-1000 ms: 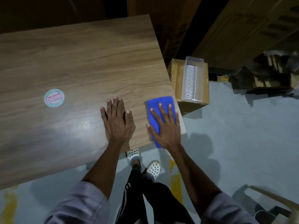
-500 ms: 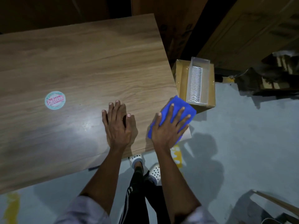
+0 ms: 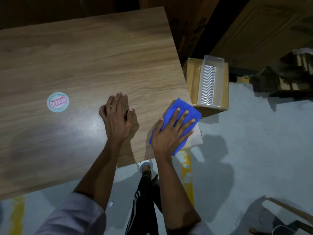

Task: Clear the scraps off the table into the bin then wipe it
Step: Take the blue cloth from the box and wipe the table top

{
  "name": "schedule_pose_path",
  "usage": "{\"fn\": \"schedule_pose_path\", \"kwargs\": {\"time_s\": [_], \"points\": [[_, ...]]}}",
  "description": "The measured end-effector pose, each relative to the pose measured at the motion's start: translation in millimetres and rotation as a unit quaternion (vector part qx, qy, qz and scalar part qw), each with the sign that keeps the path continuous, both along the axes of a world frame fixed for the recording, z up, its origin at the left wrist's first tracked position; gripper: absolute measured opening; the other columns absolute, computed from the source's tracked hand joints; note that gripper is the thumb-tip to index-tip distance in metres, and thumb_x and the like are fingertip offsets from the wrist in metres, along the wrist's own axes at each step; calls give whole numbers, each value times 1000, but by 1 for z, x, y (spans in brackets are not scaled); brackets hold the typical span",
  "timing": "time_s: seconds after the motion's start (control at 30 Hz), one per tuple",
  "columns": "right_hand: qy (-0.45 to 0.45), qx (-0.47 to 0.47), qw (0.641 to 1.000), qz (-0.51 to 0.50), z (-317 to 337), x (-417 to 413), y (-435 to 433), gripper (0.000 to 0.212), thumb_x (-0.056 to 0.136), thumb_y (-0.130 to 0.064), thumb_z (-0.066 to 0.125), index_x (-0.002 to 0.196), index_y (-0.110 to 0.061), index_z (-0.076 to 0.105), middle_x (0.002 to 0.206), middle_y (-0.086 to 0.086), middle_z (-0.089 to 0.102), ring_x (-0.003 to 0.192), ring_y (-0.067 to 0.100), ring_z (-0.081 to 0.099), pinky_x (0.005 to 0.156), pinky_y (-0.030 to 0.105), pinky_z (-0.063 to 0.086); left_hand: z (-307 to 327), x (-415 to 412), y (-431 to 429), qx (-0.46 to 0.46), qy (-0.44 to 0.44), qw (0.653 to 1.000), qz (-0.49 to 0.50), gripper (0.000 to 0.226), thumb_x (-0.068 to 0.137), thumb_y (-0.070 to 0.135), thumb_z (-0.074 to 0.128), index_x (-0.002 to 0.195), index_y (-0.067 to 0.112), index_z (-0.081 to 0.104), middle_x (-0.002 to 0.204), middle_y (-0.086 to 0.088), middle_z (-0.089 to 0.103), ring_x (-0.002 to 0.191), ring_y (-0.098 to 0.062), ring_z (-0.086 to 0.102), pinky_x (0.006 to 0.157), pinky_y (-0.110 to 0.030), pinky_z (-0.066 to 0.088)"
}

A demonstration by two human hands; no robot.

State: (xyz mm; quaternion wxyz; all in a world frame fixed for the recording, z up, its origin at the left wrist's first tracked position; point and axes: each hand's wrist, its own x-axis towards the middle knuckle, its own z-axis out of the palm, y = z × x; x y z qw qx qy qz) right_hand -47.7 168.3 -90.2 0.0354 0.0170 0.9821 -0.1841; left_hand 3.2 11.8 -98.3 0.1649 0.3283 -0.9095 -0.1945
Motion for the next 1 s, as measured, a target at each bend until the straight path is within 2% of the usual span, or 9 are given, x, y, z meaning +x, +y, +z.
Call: {"fn": "schedule_pose_path", "kwargs": {"time_s": [0.1, 0.23, 0.3, 0.37, 0.47, 0.67, 0.8, 0.9, 1.0], "points": [[31, -28, 993, 112, -5, -35, -49, 67, 101, -41, 41, 163, -19, 25, 170, 11, 17, 157, 39, 8, 126, 59, 7, -5, 1, 1, 13, 8, 1000, 17, 45, 101, 34, 48, 141, 20, 59, 155, 2, 51, 149, -20, 36, 113, -45, 25], [30, -139, 917, 374, 1, -33, -89, 59, 100, -31, 46, 156, -16, 41, 164, 7, 35, 157, 30, 19, 122, 60, 21, 7, 5, -6, 66, 51, 997, 6, 38, 105, 30, 39, 129, 16, 65, 142, -1, 61, 145, -20, 43, 110, -41, 26], [26, -141, 935, 324, 8, -12, -62, 58, 101, -30, 46, 158, -20, 39, 167, 4, 30, 158, 28, 16, 123, 60, 19, 14, 6, -9, 93, 56, 994, 10, 38, 106, 29, 40, 132, 15, 63, 142, -2, 61, 142, -20, 46, 112, -40, 26], [23, -77, 987, 142, 10, 10, -24, 59, 102, -38, 42, 160, -27, 33, 171, 6, 18, 159, 31, 8, 123, 62, 13, 18, 5, -10, 89, 44, 995, 19, 38, 106, 27, 44, 138, 13, 60, 144, -5, 60, 141, -22, 47, 113, -40, 26], [-15, -9, 999, -36, 6, 12, -7, 63, 103, -50, 38, 162, -33, 25, 172, 14, 4, 157, 42, -2, 121, 68, 8, 16, -10, -15, 39, 21, 999, -23, 38, 104, 25, 47, 137, 10, 59, 143, -8, 60, 141, -26, 45, 116, -44, 25], [80, -29, 988, 127, -10, -47, -110, 58, 107, -46, 27, 162, -32, 12, 168, 18, 20, 156, 40, 17, 125, 55, 19, 12, -56, -36, 40, 48, 996, -67, 42, 104, 26, 47, 138, 8, 61, 146, -10, 59, 144, -29, 45, 120, -46, 25], [63, -92, 951, 287, 1, -47, -135, 53, 107, -35, 43, 159, -27, 36, 166, 8, 31, 156, 30, 22, 124, 49, 23, 20, -51, -72, 86, 105, 990, -30, 42, 105, 27, 45, 137, 4, 60, 142, -13, 62, 136, -32, 54, 114, -50, 39], [76, -46, 990, 114, 7, -31, -85, 51, 108, -37, 40, 158, -26, 38, 166, 13, 29, 156, 33, 22, 122, 55, 26, 23, -45, -80, 81, 114, 989, -40, 43, 109, 24, 42, 147, 7, 52, 154, -10, 51, 145, -24, 45, 118, -39, 33], [70, 28, 994, -77, -2, -32, -59, 53, 108, -41, 41, 159, -27, 35, 168, 18, 22, 155, 40, 19, 121, 60, 22, 14, -55, -87, 54, 81, 994, -58, 42, 108, 24, 44, 146, 9, 54, 154, -10, 51, 146, -27, 43, 119, -46, 30]]}}
